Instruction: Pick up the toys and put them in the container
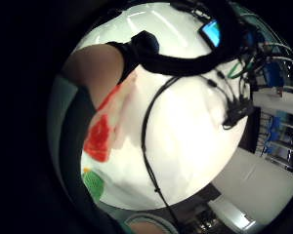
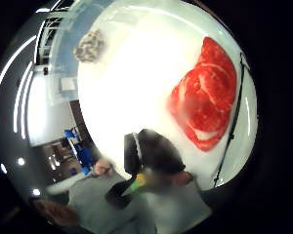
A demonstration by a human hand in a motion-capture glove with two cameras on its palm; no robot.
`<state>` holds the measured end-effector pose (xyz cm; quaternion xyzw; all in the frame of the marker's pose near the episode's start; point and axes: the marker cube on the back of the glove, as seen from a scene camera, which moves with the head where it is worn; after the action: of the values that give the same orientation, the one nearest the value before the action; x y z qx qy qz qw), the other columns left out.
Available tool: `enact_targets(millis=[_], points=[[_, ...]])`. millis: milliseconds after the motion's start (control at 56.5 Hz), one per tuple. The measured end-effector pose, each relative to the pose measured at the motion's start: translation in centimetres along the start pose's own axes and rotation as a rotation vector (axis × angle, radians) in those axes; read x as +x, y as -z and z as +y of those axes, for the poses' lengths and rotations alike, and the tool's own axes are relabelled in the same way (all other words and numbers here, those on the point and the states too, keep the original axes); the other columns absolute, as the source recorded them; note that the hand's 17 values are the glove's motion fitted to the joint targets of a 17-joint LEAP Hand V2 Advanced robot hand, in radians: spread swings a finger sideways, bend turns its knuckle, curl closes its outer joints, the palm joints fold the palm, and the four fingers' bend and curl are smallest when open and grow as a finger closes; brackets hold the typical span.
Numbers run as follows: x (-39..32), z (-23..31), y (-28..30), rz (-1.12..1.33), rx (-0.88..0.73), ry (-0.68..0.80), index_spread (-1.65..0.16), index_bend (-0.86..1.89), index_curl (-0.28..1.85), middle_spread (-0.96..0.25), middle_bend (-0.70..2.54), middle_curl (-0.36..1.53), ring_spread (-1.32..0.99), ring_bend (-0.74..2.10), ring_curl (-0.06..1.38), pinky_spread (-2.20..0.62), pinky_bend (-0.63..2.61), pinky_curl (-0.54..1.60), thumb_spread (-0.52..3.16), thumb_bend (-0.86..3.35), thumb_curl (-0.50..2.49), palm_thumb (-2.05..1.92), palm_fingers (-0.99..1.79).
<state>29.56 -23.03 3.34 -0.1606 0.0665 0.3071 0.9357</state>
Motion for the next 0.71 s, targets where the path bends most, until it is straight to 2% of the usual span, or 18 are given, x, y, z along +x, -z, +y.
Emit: enact_targets(millis=[195,283,425,601,708], points=[[-0.1,-0.9,-5.1,0.11,-0.119,-0.051,-0.36,0.23,0.28,-0.11,0.07,0.18,-0.05,0.18,0.36,0.02,1.16,0.35,1.23,-0.01,0.27,0.01,-0.11],[-0.7,-1.1,-6.0,0.146,-0.089,-0.047,-0.38,0.34,0.33,-0.11,0.06,0.16,-0.04,0.17,0.35,0.01,1.17,0.35,1.26,0.03,0.29,0.1,-0.08],[-1.2,-1.7,-5.5,0.188,-0.029,-0.035,-0.38,0.53,0.41,-0.12,0.17,0.16,-0.07,0.23,0.35,-0.04,1.11,0.33,1.34,0.11,0.36,0.27,0.11],[-1.4,-1.7,-4.5,0.145,0.054,-0.007,-0.37,0.48,0.45,-0.19,0.27,0.23,-0.17,0.36,0.39,-0.16,1.1,0.32,1.35,0.18,0.46,0.45,0.38],[-1.9,-1.1,0.5,0.107,0.127,0.017,-0.36,0.42,0.47,-0.23,0.31,0.27,-0.24,0.44,0.42,-0.24,1.12,0.33,1.33,0.19,0.5,0.5,0.52]])
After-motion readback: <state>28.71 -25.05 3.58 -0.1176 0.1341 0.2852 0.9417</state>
